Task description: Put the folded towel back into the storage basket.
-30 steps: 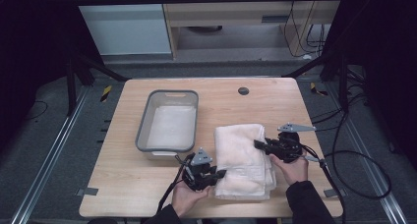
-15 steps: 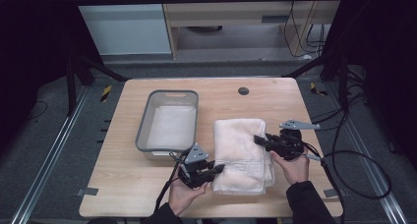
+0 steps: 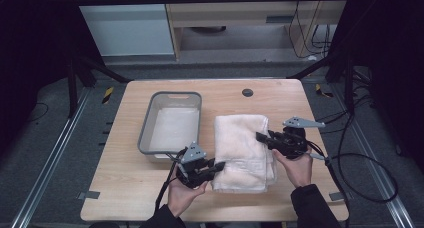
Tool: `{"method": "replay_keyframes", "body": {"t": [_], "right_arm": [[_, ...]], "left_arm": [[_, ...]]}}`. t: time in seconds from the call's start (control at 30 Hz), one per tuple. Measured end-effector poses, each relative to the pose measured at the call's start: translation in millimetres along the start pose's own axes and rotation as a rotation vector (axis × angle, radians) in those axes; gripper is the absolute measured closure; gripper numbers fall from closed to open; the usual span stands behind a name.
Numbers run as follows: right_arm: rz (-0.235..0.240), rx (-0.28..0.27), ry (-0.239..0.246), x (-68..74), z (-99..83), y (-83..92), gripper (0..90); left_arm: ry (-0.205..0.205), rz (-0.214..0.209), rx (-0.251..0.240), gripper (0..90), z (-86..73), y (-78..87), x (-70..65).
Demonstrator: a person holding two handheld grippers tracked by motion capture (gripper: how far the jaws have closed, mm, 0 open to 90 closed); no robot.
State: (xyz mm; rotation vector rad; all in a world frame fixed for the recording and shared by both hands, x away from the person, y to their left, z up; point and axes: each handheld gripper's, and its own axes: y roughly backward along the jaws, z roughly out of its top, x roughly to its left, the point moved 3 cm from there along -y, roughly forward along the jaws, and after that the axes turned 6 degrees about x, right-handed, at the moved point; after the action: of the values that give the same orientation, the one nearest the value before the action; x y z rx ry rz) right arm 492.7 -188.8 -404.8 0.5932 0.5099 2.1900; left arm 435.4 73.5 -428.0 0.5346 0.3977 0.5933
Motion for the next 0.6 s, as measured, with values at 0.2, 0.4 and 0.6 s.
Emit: {"method": "replay_keyframes", "body": {"t": [0.2, 0.4, 0.6], "right_arm": [[-0.002, -0.006, 0.009, 2.0, 6.0, 0.3, 68.0], [-0.006, -0.023, 0.021, 7.4, 15.2, 1.0, 68.0], [-0.007, -0.044, 0.032, 12.1, 26.5, 1.0, 68.1]], "left_arm": [[-0.005, 0.011, -0.012, 74.3, 3.1, 3.4, 0.8], [-0.017, 0.027, -0.027, 74.3, 8.4, 10.4, 1.5], [-0.022, 0.038, -0.054, 74.4, 16.8, 19.5, 5.7]]}}
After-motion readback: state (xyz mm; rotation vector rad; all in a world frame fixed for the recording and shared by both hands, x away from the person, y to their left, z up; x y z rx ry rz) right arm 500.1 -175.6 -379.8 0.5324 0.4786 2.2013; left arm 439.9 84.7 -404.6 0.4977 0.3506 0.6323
